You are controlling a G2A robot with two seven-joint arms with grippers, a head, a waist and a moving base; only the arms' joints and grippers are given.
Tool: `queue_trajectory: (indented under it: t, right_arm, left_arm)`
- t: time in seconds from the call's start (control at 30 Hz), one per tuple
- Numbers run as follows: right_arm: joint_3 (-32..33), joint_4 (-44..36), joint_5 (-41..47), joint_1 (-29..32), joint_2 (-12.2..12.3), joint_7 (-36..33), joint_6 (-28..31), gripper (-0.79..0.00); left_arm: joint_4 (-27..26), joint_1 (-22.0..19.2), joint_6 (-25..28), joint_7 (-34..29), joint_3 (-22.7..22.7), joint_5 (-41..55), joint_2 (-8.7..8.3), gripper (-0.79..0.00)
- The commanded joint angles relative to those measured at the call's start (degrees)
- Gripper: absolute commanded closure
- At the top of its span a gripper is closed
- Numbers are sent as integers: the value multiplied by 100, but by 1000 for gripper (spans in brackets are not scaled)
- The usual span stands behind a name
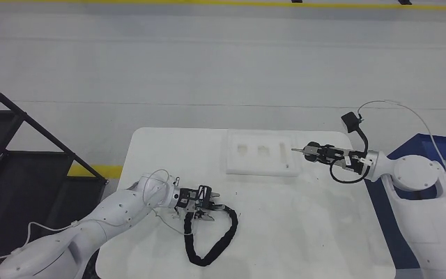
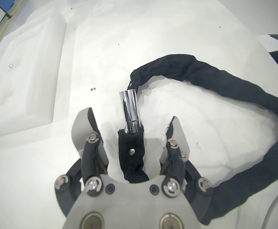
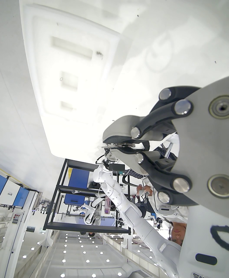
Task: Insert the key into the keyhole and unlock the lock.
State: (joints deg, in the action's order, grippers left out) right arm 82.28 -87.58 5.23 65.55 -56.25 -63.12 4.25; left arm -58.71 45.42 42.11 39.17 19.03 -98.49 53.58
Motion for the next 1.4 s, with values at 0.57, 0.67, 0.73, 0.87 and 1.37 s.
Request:
queue_trajectory:
  t: [0.57, 0.67, 0.73, 0.87, 1.37]
  right_arm:
    - [0, 0, 0, 0, 0, 0, 0, 0]
    - [0, 0, 0, 0, 0, 0, 0, 0]
    - [0, 0, 0, 0, 0, 0, 0, 0]
    - [0, 0, 0, 0, 0, 0, 0, 0]
    - [181, -1942, -895, 648, 162, -463, -678, 0]
  left_arm:
    - [195, 123, 154, 305, 309, 431, 138, 0]
    - [83, 157, 248, 581, 386, 483, 107, 0]
    - [-14, 175, 323, 796, 443, 515, 80, 0]
    - [-245, 187, 467, 1186, 551, 479, 17, 0]
    - [-1237, -26, 650, 1650, 769, 728, 9, 0]
